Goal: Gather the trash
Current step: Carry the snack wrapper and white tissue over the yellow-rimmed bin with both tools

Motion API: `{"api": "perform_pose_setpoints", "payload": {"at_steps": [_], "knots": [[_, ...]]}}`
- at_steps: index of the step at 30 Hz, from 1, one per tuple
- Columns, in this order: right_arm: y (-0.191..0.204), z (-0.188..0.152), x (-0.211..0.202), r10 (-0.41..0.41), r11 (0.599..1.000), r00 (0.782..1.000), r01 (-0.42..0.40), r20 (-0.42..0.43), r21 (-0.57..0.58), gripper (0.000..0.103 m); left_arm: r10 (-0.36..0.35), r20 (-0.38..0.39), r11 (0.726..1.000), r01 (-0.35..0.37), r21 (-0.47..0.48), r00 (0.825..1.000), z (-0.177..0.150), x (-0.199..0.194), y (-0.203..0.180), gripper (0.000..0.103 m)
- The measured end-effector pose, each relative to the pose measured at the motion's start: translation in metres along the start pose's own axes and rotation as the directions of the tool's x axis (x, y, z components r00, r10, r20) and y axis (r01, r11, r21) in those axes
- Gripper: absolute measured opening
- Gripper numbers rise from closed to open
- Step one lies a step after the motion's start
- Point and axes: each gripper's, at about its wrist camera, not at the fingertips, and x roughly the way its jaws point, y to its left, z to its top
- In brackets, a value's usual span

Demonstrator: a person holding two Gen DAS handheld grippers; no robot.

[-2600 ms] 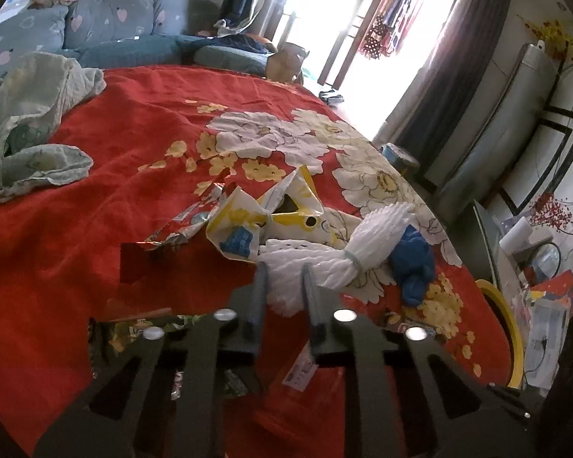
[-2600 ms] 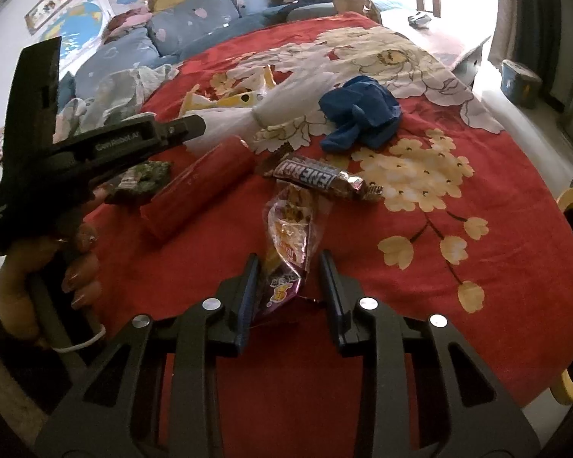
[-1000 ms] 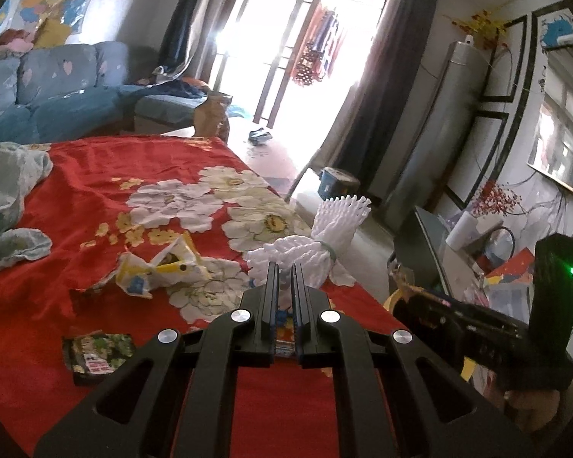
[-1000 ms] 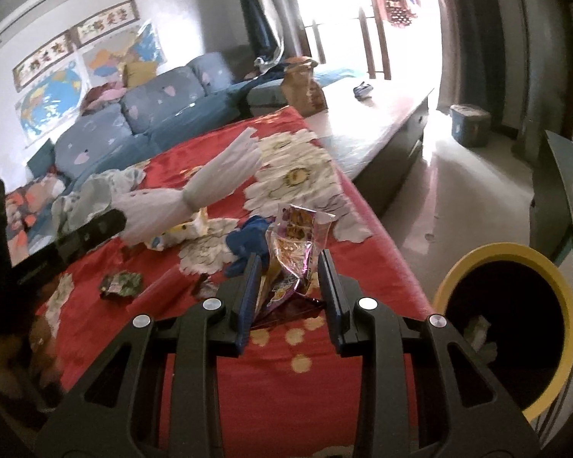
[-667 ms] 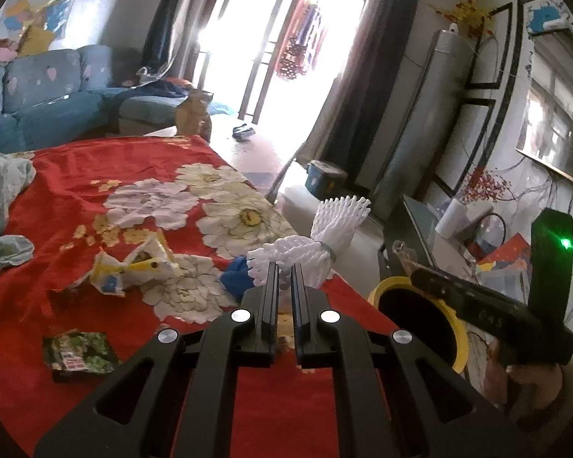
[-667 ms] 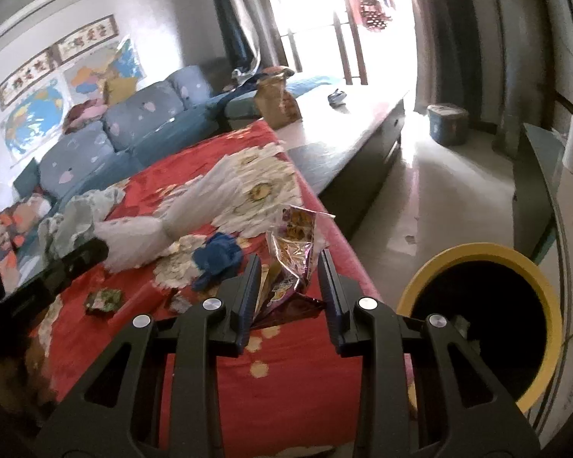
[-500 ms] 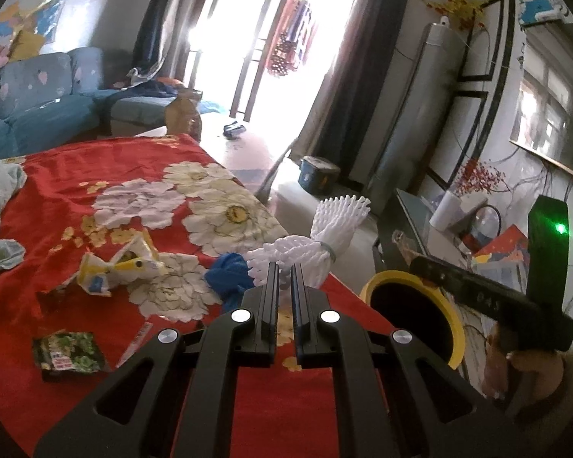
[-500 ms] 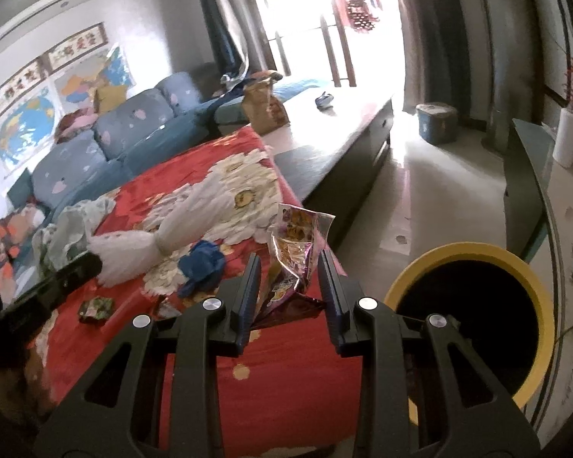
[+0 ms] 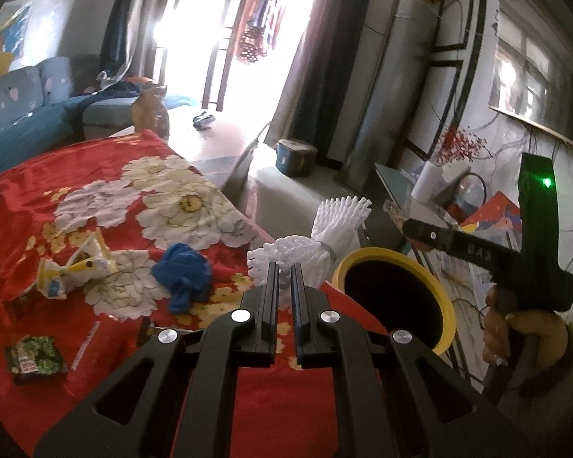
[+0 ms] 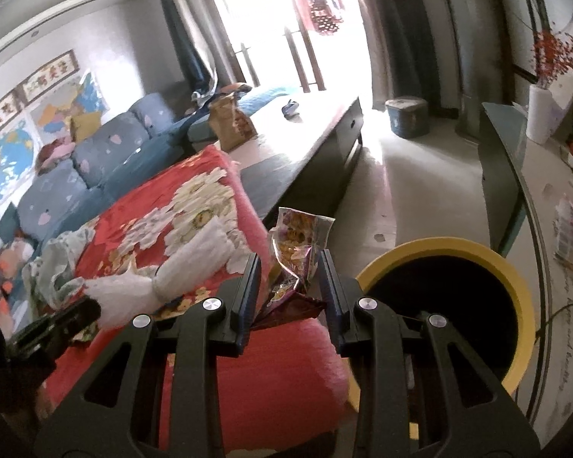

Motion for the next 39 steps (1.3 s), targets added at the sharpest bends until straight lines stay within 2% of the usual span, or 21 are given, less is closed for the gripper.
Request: {"api": "perform_pose_setpoints", "payload": {"at_steps": [24,39], "knots": [[-0.081,0.0,-0.008,-0.106,0.98,0.994,0.1,0.027,0.17,0.025,-0.074,-0.094,0.983,0.088,0.161,0.993,-0.017,0.044,-0.077,0.006],[-0.13,-0.005,-0.004,-0.174,0.954,0.985,0.166,0.01,0.251,0.025,-0.122,-0.175,0.957,0.162,0.239,0.977,-0.03,0.079,-0.121,0.006]]}}
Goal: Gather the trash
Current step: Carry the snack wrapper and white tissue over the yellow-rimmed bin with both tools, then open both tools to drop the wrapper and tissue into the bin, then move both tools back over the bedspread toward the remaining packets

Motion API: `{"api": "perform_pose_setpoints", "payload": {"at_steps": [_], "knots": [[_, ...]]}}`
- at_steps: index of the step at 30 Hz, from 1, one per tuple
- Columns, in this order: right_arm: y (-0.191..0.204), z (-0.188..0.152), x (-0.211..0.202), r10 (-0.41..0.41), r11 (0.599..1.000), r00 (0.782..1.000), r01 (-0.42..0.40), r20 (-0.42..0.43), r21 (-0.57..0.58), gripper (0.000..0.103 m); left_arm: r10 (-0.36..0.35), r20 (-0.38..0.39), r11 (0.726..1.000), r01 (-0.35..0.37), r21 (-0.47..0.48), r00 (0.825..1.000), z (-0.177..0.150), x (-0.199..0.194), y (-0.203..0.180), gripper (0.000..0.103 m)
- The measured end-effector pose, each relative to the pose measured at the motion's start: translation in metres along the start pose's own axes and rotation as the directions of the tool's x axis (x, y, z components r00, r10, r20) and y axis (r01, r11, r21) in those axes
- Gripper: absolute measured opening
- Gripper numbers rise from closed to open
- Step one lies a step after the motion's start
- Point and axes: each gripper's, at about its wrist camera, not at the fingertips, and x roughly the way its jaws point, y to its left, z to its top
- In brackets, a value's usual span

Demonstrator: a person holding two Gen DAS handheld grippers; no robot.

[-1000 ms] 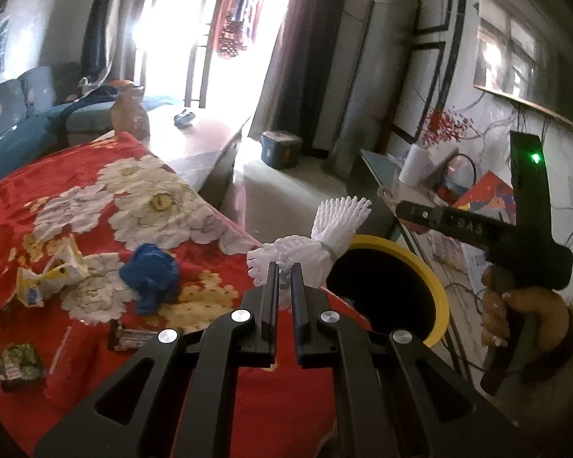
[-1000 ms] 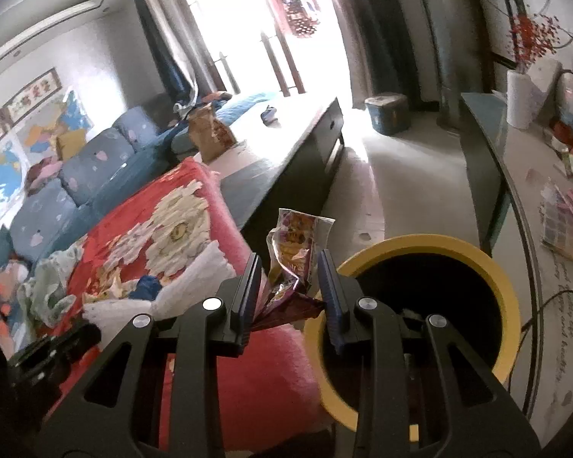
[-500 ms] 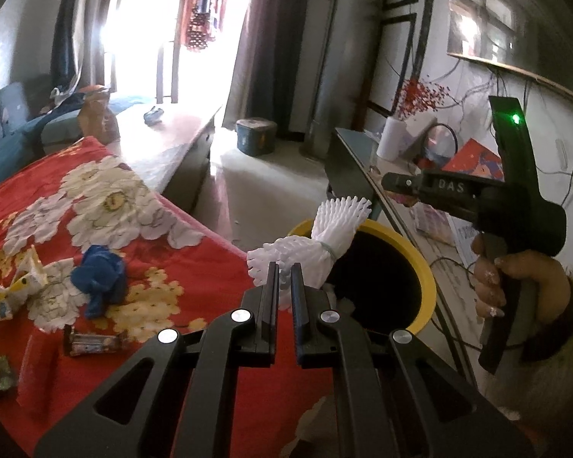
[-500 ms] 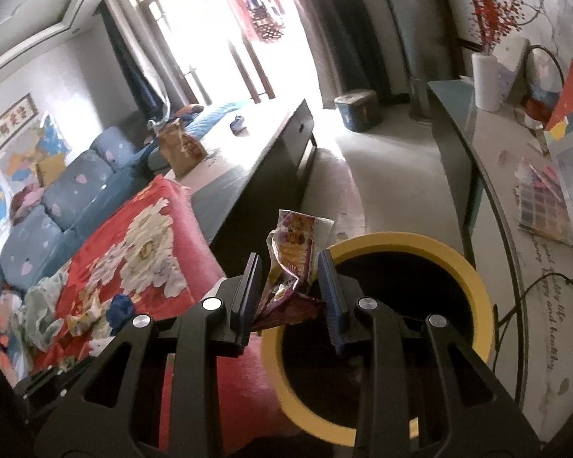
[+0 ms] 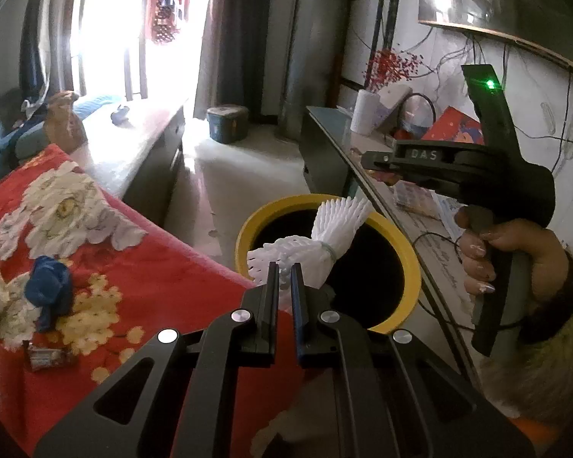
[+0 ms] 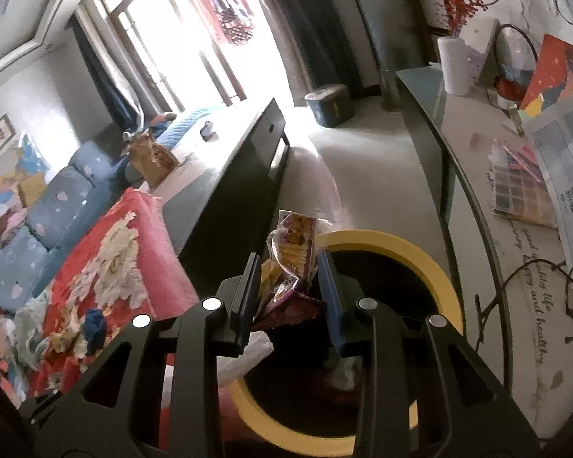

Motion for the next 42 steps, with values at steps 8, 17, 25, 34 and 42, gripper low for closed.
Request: {"api": "perform_pose_setpoints", "payload": {"at_steps": [8,17,25,34,42], "knots": [[-0.016,-0.003,0.013,-0.017,0.999,0.999,0.018,-0.03,0.027,0.025,-0.023,-0.042,0.999,0.024,0.028,0.999,-0.003,0.023,-0.014,0.006],[-0.03,-0.009,0.03,-0.024,0.998,0.996,0.029,-0.085,0.055,0.025,-0.05,-0.088,0.997,0.055,0.055,0.995,-0.007,0.047,-0.024,0.006],[-0.039,-0.013,0.04,-0.028,0.996,0.993,0.038,-0.111,0.084,0.03,-0.083,-0.107,0.995,0.089,0.051,0.991,-0.008,0.067,-0.029,0.007],[-0.045,-0.013,0.037,-0.072,0.992,0.993,0.081,-0.091,0.096,0.052,-0.093,-0.044,0.996,0.093,-0.013,0.995,-0.007,0.064,-0.015,0.09],[-0.022,-0.011,0.024,-0.071,0.997,0.997,0.072,-0.039,0.033,0.063,0.016,0.038,0.997,-0.013,-0.082,0.999,-0.01,0.033,0.013,0.096]]}}
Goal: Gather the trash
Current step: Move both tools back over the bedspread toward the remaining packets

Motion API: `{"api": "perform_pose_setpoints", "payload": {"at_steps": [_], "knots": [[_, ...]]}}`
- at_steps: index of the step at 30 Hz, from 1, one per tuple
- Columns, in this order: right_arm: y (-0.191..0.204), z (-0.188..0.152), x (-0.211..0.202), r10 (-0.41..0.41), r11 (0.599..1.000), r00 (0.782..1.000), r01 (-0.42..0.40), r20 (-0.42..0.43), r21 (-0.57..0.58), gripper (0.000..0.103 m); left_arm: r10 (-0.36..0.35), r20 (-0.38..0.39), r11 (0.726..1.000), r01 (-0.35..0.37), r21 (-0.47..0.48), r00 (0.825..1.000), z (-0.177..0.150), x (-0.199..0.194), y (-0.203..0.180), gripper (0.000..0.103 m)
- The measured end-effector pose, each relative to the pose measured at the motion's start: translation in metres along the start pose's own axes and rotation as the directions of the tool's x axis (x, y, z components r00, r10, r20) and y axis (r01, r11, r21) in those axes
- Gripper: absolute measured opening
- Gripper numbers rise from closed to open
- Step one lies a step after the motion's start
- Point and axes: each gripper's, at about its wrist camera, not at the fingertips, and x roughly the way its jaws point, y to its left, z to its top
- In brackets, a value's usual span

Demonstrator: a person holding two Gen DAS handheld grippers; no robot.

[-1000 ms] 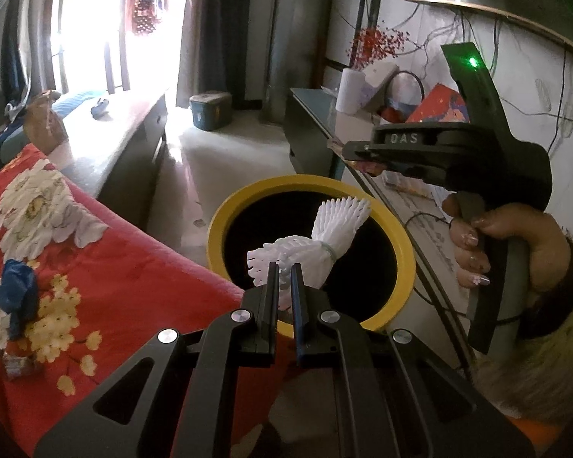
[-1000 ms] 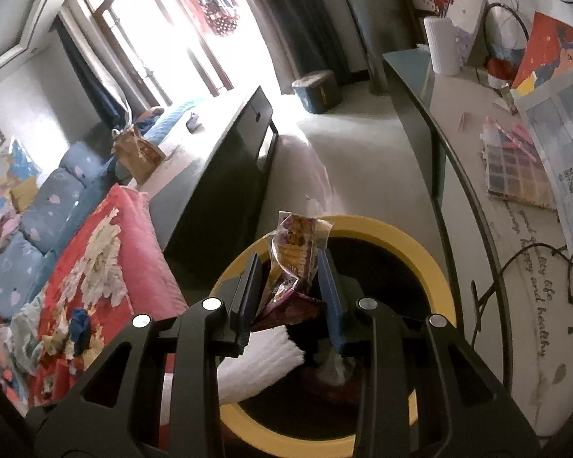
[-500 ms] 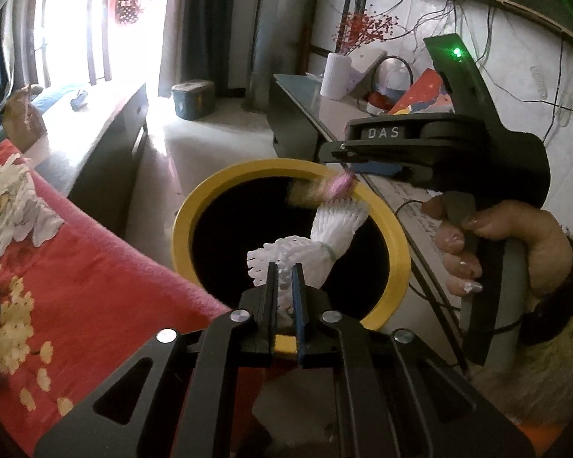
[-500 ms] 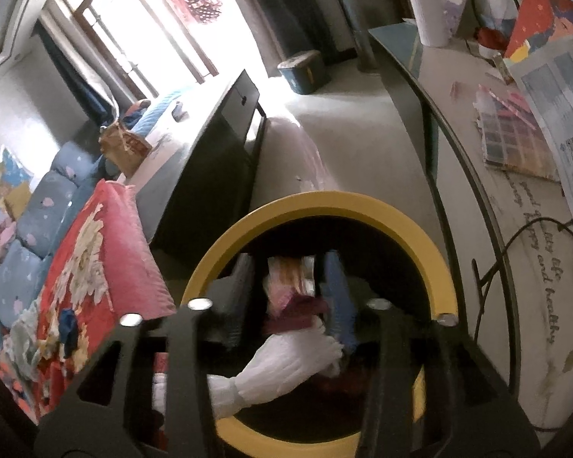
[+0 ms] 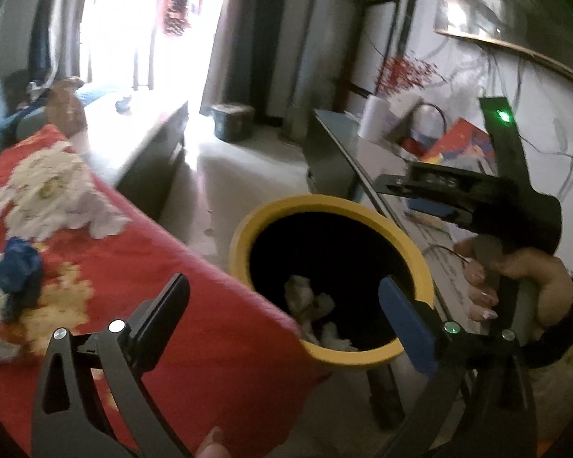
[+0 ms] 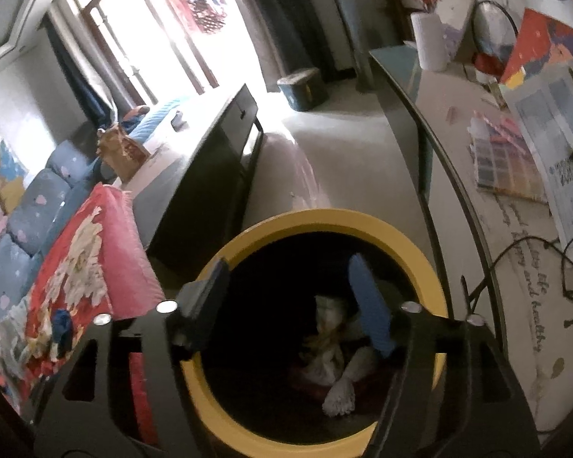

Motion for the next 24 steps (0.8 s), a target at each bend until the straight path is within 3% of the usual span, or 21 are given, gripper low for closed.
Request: {"api": "perform_pose_setpoints", "payload": {"at_steps": [13,24], "knots": [[0.057,-0.01,-0.023,0.102,0.984,0.995,-0.098,0.02,-0.147,0.066,0.164,0.109,0.983,-0.153,-0.102,0.98,0.0,-0.061,0.047,0.096],[0.116,-0.034,-0.036,0.224,0.93,0.974,-0.225,-0.037,-0.292,0.066,0.315,0.154,0.935,-0.279,-0.219,0.937,-0.007,-0.107,0.098,0.096]]}}
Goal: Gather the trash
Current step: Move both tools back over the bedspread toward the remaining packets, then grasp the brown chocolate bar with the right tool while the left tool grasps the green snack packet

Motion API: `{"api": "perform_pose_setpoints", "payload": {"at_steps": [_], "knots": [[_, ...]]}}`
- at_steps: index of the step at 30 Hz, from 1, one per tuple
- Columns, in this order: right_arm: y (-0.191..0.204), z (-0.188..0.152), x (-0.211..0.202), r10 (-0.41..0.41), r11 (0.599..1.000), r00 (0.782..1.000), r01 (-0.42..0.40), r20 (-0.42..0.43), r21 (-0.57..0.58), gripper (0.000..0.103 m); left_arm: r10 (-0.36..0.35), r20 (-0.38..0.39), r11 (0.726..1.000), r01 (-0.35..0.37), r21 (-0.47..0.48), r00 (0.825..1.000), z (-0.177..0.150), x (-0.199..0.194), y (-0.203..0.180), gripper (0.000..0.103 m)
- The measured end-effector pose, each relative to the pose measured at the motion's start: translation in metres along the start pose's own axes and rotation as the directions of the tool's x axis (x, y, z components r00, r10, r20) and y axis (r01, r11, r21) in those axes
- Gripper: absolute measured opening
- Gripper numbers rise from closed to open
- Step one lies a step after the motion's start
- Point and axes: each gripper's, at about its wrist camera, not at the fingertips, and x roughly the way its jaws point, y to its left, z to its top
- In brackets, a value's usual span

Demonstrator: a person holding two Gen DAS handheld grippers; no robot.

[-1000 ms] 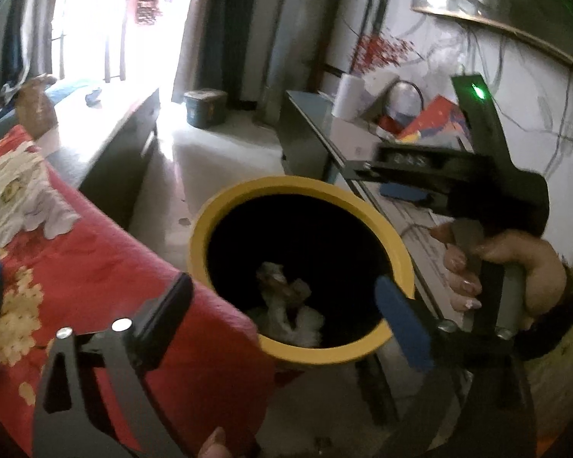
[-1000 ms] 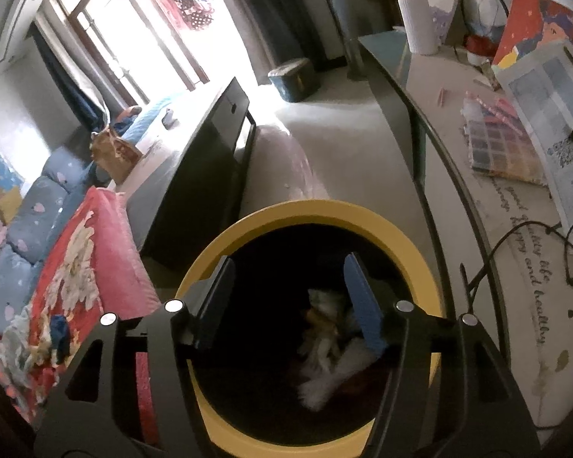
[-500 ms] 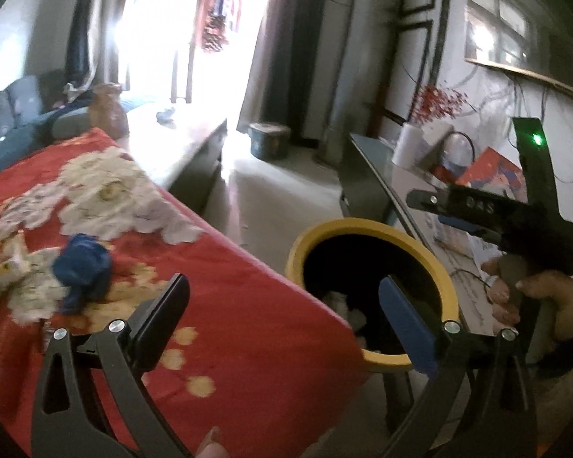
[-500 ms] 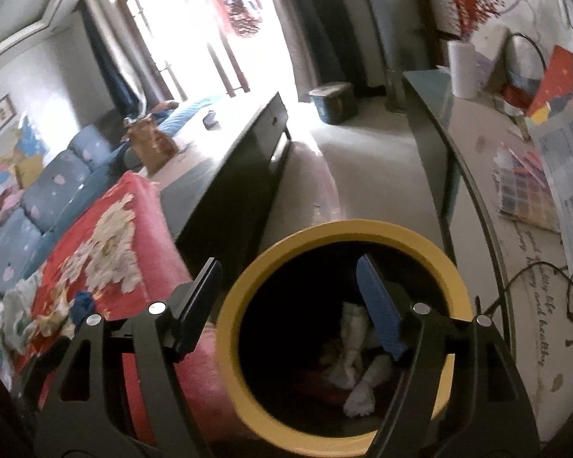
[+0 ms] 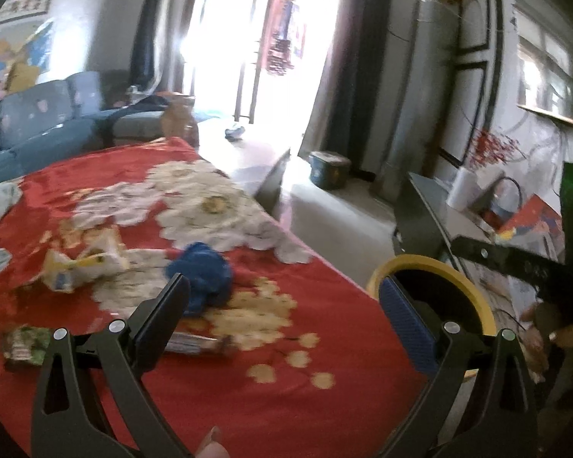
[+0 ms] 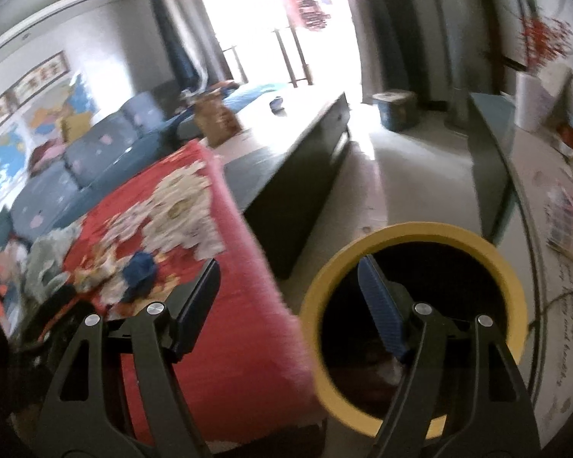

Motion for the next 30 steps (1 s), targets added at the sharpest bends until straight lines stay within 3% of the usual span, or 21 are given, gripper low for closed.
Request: {"api": "perform_pose_setpoints", "payload": {"at_steps": [11,17,23,30], "knots": [[0.069,-0.008,0.006,0.117,0.979,0.991,-0.125,-0.061,-0.162,0.066,0.13,0.035,0.988,-0.126,-0.092,0.991,0.003,-0.027,0.061,0.096],[0.111,-0.013,0.016,0.184,0.945,0.977,-0.206,-0.109,-0.252,0.066,0.204,0.029,0.971,-0.199,-0.131,0.978,0.001,-0.041,0.092,0.096],[0.156,-0.028,0.035,0.216,0.901,0.962,-0.262,-0.167,-0.345,0.066,0.302,0.02,0.939,-0.293,-0.18,0.953,-0.004,-0.06,0.132,0.096],[0.2,-0.044,0.063,0.223,0.827,0.95,-0.304,-0.219,-0.472,0.066,0.369,-0.054,0.885,-0.369,-0.285,0.928,-0.019,-0.074,0.184,0.096]]}}
